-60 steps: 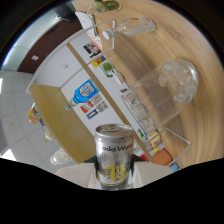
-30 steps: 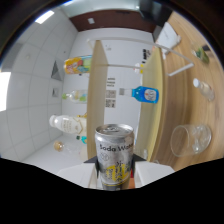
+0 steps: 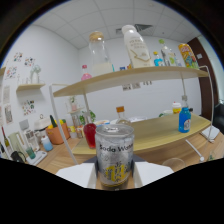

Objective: Make me a cup of Mojito.

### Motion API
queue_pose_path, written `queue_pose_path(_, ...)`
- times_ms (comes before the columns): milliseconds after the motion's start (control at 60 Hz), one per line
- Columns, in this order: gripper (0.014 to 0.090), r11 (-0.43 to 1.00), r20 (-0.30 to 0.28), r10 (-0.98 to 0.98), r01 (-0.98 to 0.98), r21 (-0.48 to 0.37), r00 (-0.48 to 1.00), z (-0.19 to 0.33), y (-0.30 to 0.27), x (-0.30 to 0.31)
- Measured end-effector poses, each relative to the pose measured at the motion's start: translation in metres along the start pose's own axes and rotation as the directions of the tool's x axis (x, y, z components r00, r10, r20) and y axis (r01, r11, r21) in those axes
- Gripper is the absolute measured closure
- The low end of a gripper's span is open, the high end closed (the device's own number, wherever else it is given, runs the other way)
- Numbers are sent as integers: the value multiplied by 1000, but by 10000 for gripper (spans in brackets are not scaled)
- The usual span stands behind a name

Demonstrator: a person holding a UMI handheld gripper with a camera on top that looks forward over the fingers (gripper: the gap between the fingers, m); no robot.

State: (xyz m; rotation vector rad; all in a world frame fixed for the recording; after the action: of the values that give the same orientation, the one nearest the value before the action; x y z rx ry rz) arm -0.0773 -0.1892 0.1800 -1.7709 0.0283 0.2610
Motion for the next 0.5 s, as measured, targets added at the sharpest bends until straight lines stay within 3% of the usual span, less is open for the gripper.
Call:
queue_pose_path(183,534,994,-12,-74,73,-77,997,15,61,9)
queue_pose_path(500,533,985,-15,-134,131,-114,991,27,99,12)
